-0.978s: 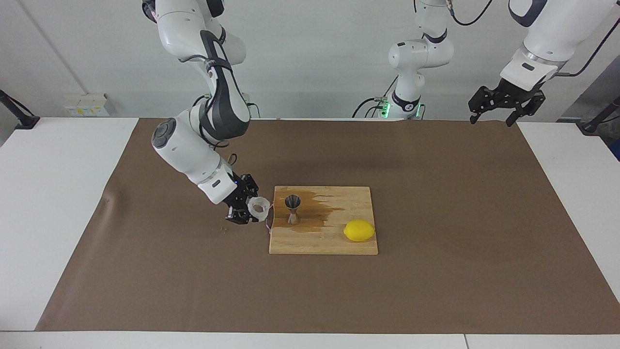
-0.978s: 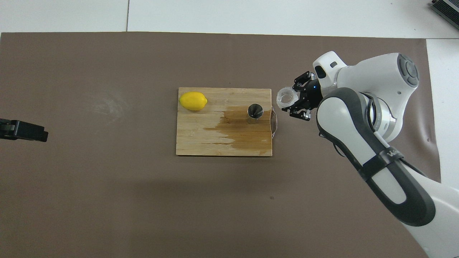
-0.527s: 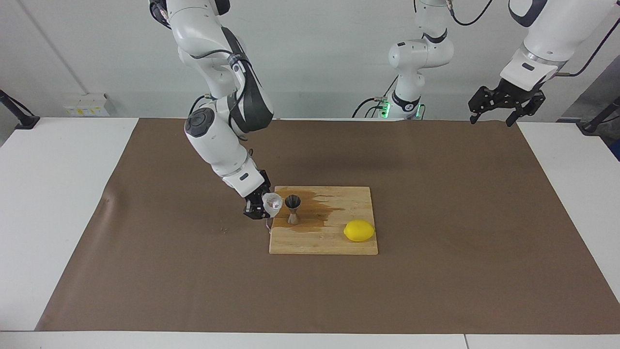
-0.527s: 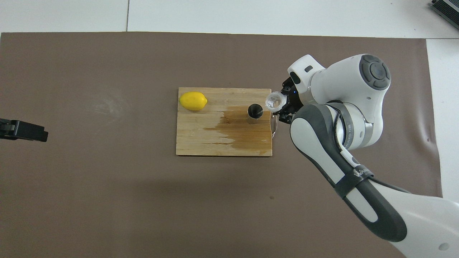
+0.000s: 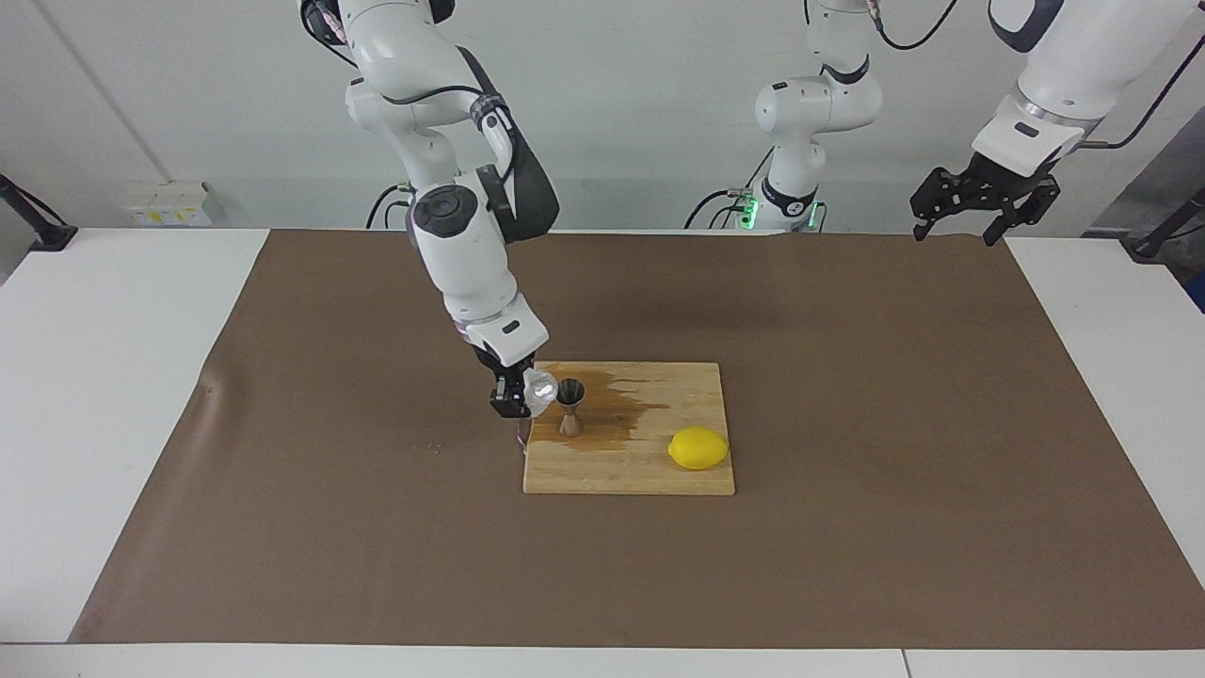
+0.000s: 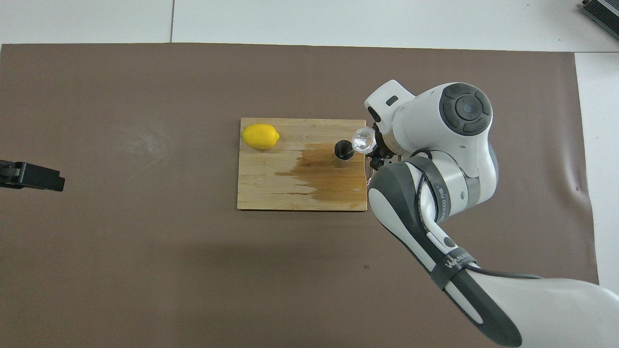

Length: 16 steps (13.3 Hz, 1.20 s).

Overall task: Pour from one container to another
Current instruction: 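Tilt the clear cup with the right gripper to pour into the steel cup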

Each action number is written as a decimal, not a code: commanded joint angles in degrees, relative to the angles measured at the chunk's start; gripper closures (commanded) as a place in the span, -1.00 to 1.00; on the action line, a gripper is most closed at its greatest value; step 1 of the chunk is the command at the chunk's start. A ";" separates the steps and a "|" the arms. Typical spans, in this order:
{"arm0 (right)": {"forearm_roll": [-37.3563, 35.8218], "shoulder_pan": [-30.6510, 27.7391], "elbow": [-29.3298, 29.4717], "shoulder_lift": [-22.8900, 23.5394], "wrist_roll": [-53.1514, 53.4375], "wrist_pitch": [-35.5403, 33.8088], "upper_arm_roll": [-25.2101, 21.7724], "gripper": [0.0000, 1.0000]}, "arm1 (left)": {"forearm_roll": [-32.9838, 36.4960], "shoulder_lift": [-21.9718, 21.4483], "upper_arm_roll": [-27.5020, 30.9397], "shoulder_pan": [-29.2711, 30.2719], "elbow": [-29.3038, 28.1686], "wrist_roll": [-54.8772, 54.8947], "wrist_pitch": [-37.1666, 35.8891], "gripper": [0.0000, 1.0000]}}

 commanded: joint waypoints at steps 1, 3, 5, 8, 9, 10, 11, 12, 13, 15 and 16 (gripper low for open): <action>-4.90 0.96 -0.46 -0.86 4.24 0.79 0.11 0.18 | 0.69 -1.51 -0.41 0.78 -1.31 -0.31 -0.39 -1.00; -9.12 2.01 -0.46 -1.30 8.71 0.70 0.11 0.18 | 0.69 -1.51 -0.41 0.78 -1.31 -0.31 -0.39 -1.00; -12.55 3.07 -0.46 -1.92 12.59 0.53 0.20 0.18 | 0.69 -1.51 -0.41 0.78 -1.31 -0.31 -0.39 -1.00; -13.79 3.34 -0.54 -2.18 16.02 0.53 0.11 0.18 | 0.69 -1.51 -0.41 0.78 -1.31 -0.31 -0.39 -1.00; -15.01 3.60 -0.98 -2.44 16.81 0.53 0.11 0.18 | 0.69 -1.51 -0.41 0.78 -1.31 -0.31 -0.39 -1.00; -16.42 3.69 -0.98 -2.45 17.52 0.53 0.20 0.18 | 0.69 -1.51 -0.41 0.78 -1.31 -0.31 -0.39 -1.00; -16.95 3.87 -0.98 -2.45 18.22 0.53 0.20 0.18 | 0.69 -1.51 -0.41 0.78 -1.31 -0.31 -0.39 -1.00; -17.05 3.95 -1.16 -2.53 18.58 0.53 0.20 0.18 | 0.69 -1.51 -0.41 0.78 -1.31 -0.31 -0.39 -1.00; -17.40 4.30 -1.33 -2.79 18.58 0.44 0.20 0.18 | 0.69 -1.51 -0.41 0.78 -1.31 -0.31 -0.39 -1.00; -18.54 4.75 -1.60 -2.97 18.93 0.35 0.20 0.18 | 0.69 -1.51 -0.41 0.78 -1.31 -0.31 -0.39 -1.00; -18.98 4.83 -1.86 -3.15 19.19 0.35 0.20 0.18 | 0.69 -1.51 -0.41 0.78 -1.31 -0.31 -0.39 -1.00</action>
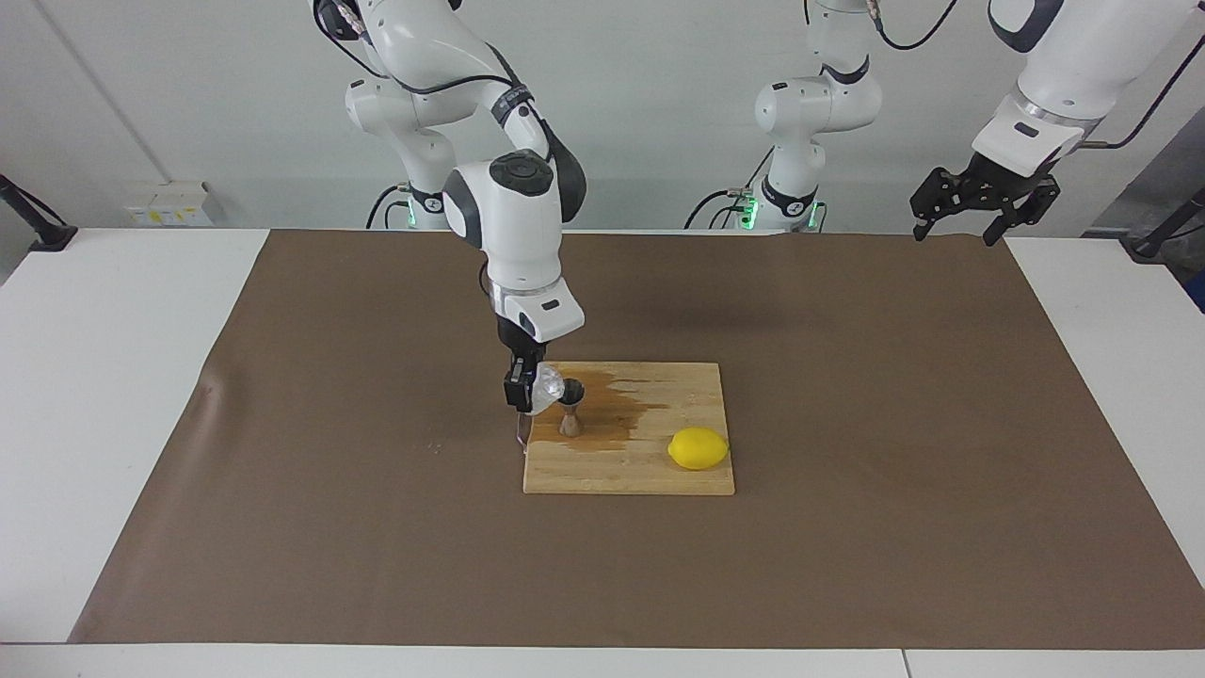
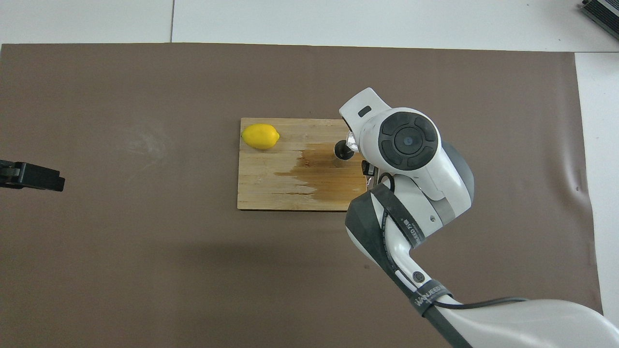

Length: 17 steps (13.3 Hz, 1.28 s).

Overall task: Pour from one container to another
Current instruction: 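Tilt the clear cup with the right gripper to pour into the steel cup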

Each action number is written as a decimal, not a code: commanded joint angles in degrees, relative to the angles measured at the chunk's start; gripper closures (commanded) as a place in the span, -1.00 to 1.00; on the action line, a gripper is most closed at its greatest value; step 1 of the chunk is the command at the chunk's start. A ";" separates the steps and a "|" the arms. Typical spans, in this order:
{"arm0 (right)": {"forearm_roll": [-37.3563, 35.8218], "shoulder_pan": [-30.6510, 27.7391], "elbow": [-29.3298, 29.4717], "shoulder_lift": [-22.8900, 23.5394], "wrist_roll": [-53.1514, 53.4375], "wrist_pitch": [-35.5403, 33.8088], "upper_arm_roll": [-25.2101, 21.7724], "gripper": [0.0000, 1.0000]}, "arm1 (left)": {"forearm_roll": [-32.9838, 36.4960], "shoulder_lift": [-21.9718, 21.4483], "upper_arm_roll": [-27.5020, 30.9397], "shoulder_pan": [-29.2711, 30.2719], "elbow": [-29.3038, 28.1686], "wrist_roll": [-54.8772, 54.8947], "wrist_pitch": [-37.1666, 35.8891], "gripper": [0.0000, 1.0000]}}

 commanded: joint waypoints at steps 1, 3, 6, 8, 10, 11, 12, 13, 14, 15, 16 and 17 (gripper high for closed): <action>-2.85 0.02 -2.11 -1.86 2.14 0.38 0.18 0.18 | 0.69 -1.51 -0.41 0.78 -1.31 -0.30 -0.37 -1.00; -2.94 0.11 -2.29 -1.95 2.22 0.38 0.18 0.18 | 0.69 -1.51 -0.50 0.78 -1.31 -0.30 -0.37 -1.00; -2.94 0.20 -2.55 -2.04 2.66 0.38 0.18 0.18 | 0.69 -1.51 -0.41 0.78 -1.31 -0.30 -0.37 -1.00; -2.94 0.11 -2.55 -2.04 2.66 0.56 0.18 0.18 | 0.69 -1.51 -0.41 0.78 -1.31 -0.30 -0.37 -1.00; -2.94 0.11 -2.55 -2.04 2.66 0.47 0.18 0.18 | 0.69 -1.51 -0.41 0.78 -1.31 -0.30 -0.37 -1.00; -2.86 0.11 -2.55 -2.04 2.66 0.47 0.18 0.18 | 0.69 -1.51 -0.41 0.78 -1.31 -0.30 -0.37 -1.00; -2.85 0.02 -2.55 -2.04 2.66 0.47 0.35 0.18 | 0.69 -1.51 -0.41 0.78 -1.31 -0.30 -0.37 -1.00; -2.68 0.02 -2.55 -2.04 2.66 0.39 0.36 0.18 | 0.69 -1.51 -0.41 0.78 -1.31 -0.30 -0.37 -1.00; -2.07 0.02 -2.46 -1.95 2.66 0.56 0.36 0.18 | 0.69 -1.51 -0.41 0.78 -1.31 -0.30 -0.37 -1.00; -1.89 -0.24 -2.46 -2.04 2.84 0.56 0.36 0.18 | 0.69 -1.51 -0.41 0.78 -1.31 -0.30 -0.37 -1.00; -1.89 -0.59 -2.46 -2.56 3.19 0.47 0.36 0.18 | 0.69 -1.51 -0.50 0.78 -1.31 -0.30 -0.37 -1.00; -1.80 -0.77 -2.46 -3.00 3.63 0.30 0.36 0.18 | 0.69 -1.51 -0.41 0.78 -1.31 -0.30 -0.37 -1.00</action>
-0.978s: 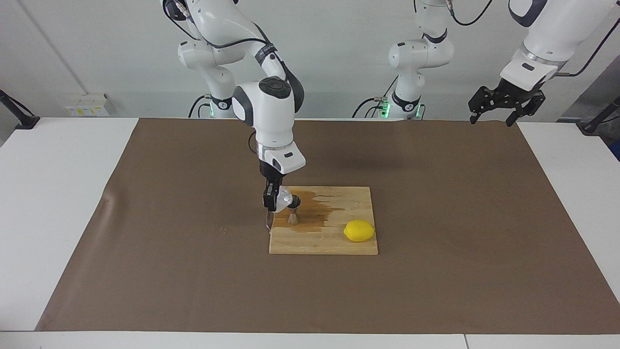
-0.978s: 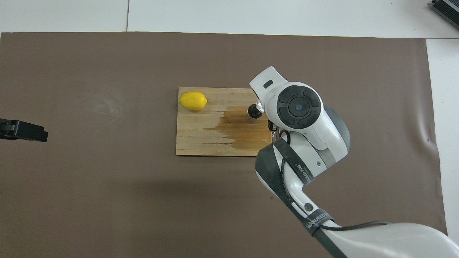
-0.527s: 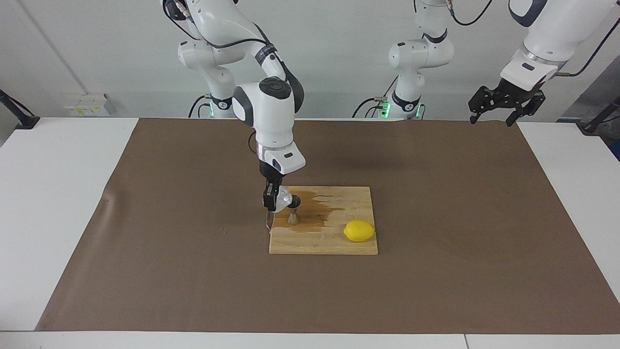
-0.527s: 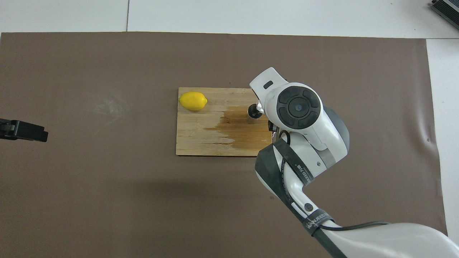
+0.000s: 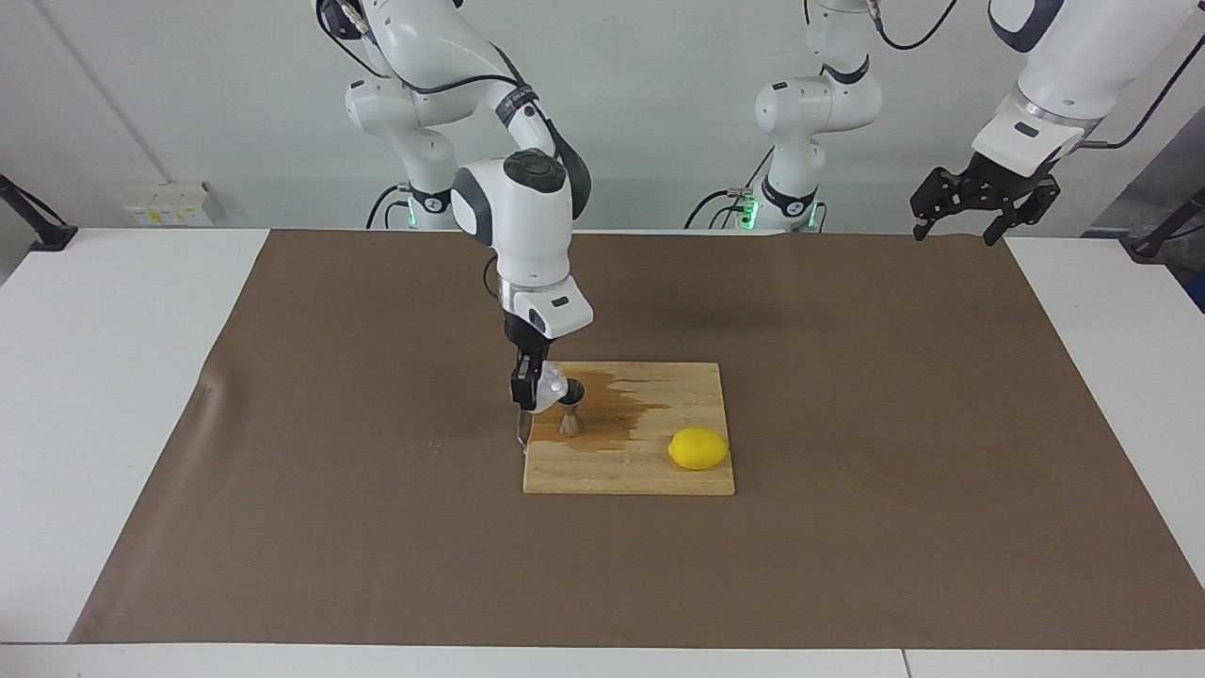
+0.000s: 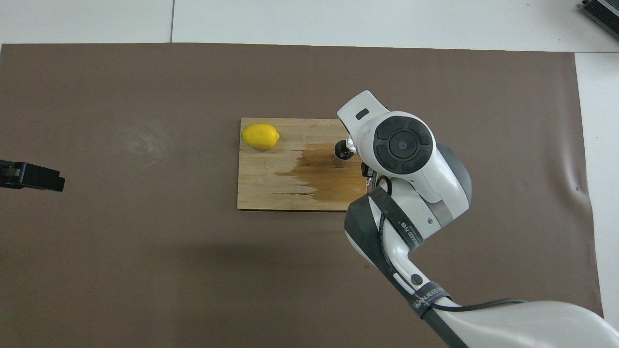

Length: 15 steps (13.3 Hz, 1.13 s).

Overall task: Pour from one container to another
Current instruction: 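Tilt the clear cup with the right gripper to pour into the steel cup, then tilt the clear cup upright and carry it back to its spot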

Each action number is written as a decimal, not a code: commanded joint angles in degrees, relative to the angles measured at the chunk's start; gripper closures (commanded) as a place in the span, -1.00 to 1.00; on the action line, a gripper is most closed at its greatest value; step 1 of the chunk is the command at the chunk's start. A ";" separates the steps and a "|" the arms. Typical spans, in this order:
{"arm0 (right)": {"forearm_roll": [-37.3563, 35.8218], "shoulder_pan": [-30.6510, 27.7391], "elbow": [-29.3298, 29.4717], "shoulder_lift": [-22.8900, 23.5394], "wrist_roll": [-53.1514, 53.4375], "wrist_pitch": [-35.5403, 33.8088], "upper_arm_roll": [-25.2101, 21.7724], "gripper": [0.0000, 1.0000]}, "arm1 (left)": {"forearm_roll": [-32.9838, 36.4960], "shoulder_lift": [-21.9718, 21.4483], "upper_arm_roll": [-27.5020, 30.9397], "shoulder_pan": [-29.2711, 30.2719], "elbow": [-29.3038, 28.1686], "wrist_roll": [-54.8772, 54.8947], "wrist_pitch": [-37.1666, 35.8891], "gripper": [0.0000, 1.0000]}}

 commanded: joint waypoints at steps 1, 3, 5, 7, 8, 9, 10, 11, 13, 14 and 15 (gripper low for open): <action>-0.65 -0.99 -1.98 -3.02 2.92 0.30 0.37 0.18 | 0.69 -1.49 -0.41 0.78 -1.31 -0.29 -0.37 -1.00; 2.76 -1.17 -1.98 -3.12 3.19 0.47 0.28 0.18 | 0.69 -1.49 -0.41 0.78 -1.31 -0.29 -0.37 -1.00; 5.75 -1.52 -2.07 -3.12 3.37 1.00 0.28 0.18 | 0.69 -1.49 -0.41 0.78 -1.31 -0.29 -0.37 -1.00; 6.55 -1.52 -2.59 -3.12 3.37 2.32 0.37 0.18 | 0.69 -1.49 -0.41 0.78 -1.31 -0.29 -0.37 -1.00; 7.16 -1.87 -2.68 -3.12 3.28 2.67 0.37 0.18 | 0.69 -1.49 -0.41 0.78 -1.31 -0.29 -0.37 -1.00; 8.22 -2.39 -2.77 -3.03 3.19 3.28 0.28 0.18 | 0.69 -1.49 -0.41 0.78 -1.31 -0.29 -0.37 -1.00; 9.62 -2.57 -2.77 -3.03 2.76 3.64 0.37 0.18 | 0.69 -1.49 -0.41 0.78 -1.31 -0.29 -0.37 -1.00; 10.85 -3.09 -2.69 -3.20 2.66 3.73 0.28 0.18 | 0.69 -1.49 -0.41 0.78 -1.31 -0.29 -0.37 -1.00; 14.27 -4.41 -2.69 -4.52 2.31 4.17 0.28 0.18 | 0.69 -1.49 -0.41 0.78 -1.31 -0.29 -0.37 -1.00; 16.55 -5.38 -2.69 -4.96 2.05 4.17 0.37 0.18 | 0.69 -1.49 -0.41 0.78 -1.31 -0.29 -0.37 -1.00; 18.92 -6.25 -2.69 -5.05 0.83 4.34 0.37 0.18 | 0.69 -1.49 -0.41 0.78 -1.31 -0.29 -0.37 -1.00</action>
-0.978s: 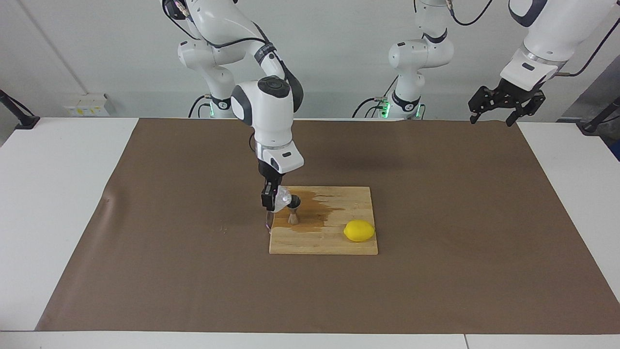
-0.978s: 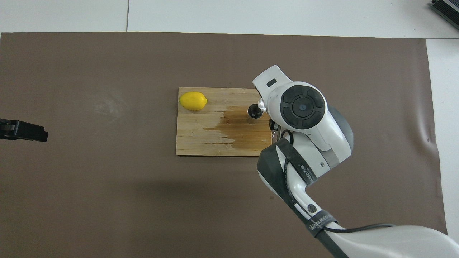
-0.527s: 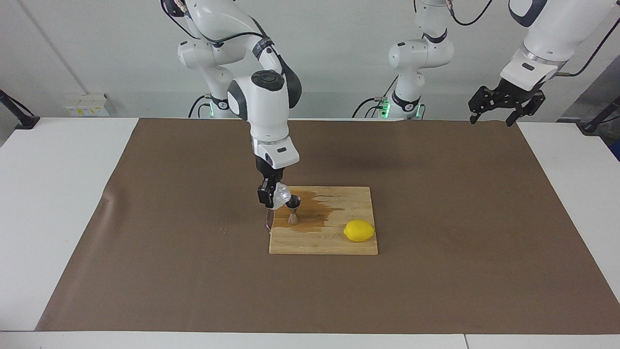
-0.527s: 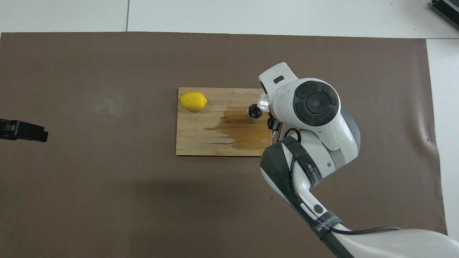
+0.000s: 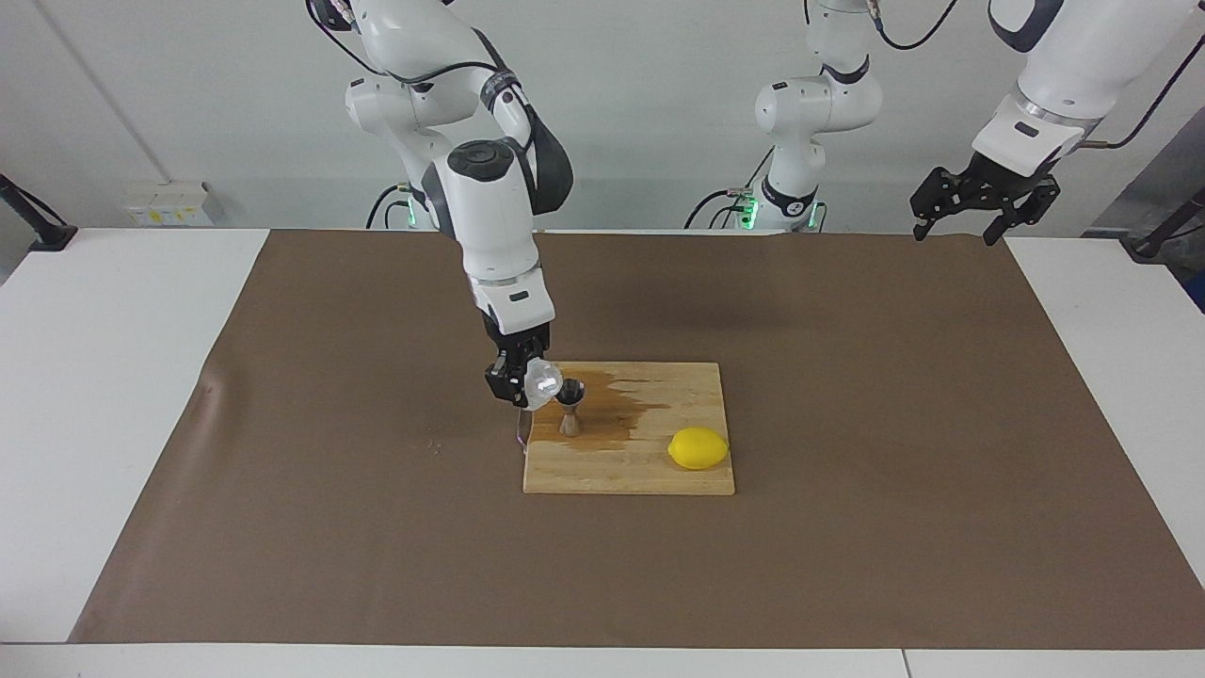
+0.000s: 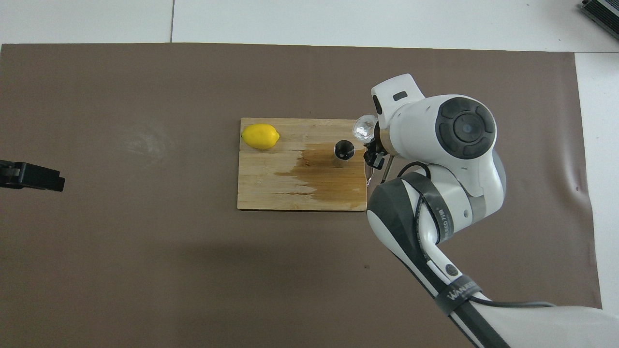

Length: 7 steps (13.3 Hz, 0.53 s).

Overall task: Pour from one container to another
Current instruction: 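Tilt the clear cup upright and carry it back to its spot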

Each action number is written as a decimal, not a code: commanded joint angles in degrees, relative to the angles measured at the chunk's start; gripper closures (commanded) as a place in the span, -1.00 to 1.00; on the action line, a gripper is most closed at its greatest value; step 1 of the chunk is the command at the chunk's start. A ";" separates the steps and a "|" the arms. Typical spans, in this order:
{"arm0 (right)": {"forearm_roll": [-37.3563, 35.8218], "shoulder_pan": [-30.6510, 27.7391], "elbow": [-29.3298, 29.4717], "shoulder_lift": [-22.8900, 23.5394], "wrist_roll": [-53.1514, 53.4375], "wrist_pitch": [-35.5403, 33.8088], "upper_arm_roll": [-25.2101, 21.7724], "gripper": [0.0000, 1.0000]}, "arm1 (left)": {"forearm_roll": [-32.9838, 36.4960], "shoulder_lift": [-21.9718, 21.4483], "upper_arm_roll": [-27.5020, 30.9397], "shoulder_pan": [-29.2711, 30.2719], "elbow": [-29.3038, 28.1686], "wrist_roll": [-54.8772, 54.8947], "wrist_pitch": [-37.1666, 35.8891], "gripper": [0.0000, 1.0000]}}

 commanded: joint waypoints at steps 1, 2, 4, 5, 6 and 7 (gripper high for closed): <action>7.04 -3.30 -1.54 -2.18 -3.27 1.46 0.44 0.18 | 0.69 -1.49 -0.41 0.78 -1.31 -0.29 -0.36 -1.00; 10.29 -4.79 -1.63 -2.18 -5.47 1.81 0.52 0.18 | 0.69 -1.49 -0.41 0.78 -1.31 -0.29 -0.36 -1.00; 16.79 -8.13 -1.72 -2.09 -11.26 1.73 0.44 0.18 | 0.69 -1.49 -0.41 0.78 -1.31 -0.29 -0.36 -1.00; 19.26 -9.54 -1.80 -2.17 -13.99 1.38 0.44 0.18 | 0.69 -1.49 -0.41 0.78 -1.31 -0.29 -0.36 -1.00; 20.68 -11.29 -2.07 -2.18 -16.71 0.86 0.44 0.18 | 0.69 -1.49 -0.41 0.78 -1.31 -0.29 -0.36 -1.00; 22.26 -13.31 -2.59 -2.18 -18.83 0.76 0.52 0.18 | 0.69 -1.49 -0.41 0.78 -1.31 -0.29 -0.36 -1.00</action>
